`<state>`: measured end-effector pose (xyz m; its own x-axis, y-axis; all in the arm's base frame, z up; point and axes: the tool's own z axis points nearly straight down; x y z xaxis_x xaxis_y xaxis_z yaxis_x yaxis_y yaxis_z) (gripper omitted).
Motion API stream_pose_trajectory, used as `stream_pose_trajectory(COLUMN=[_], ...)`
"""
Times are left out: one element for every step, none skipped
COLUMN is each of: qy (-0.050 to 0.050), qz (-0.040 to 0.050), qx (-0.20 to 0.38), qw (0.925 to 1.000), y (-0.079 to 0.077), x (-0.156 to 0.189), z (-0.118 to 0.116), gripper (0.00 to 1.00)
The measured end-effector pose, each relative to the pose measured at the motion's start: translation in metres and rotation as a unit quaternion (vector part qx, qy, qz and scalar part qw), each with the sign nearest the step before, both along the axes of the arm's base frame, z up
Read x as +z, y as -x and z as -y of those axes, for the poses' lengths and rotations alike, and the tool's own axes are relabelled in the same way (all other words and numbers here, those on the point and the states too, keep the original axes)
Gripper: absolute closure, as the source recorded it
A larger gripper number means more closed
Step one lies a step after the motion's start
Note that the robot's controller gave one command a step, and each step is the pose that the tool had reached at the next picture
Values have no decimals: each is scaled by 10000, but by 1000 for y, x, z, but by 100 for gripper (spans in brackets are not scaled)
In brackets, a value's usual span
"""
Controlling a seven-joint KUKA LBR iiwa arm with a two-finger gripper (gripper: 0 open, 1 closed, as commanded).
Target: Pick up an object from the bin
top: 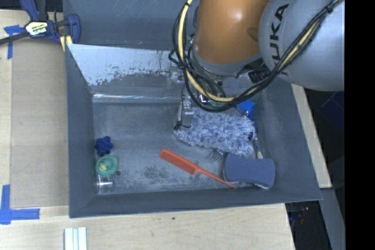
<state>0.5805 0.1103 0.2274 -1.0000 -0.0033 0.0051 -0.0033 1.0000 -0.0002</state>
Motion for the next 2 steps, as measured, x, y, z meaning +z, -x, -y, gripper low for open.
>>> stream_pose_trajectory(qy=[-5, -3], qz=[44, 57], qx=[-17, 221], qw=[10000, 9997], y=[-1, 4], x=[5, -140], z=[1, 94], gripper=[0, 0])
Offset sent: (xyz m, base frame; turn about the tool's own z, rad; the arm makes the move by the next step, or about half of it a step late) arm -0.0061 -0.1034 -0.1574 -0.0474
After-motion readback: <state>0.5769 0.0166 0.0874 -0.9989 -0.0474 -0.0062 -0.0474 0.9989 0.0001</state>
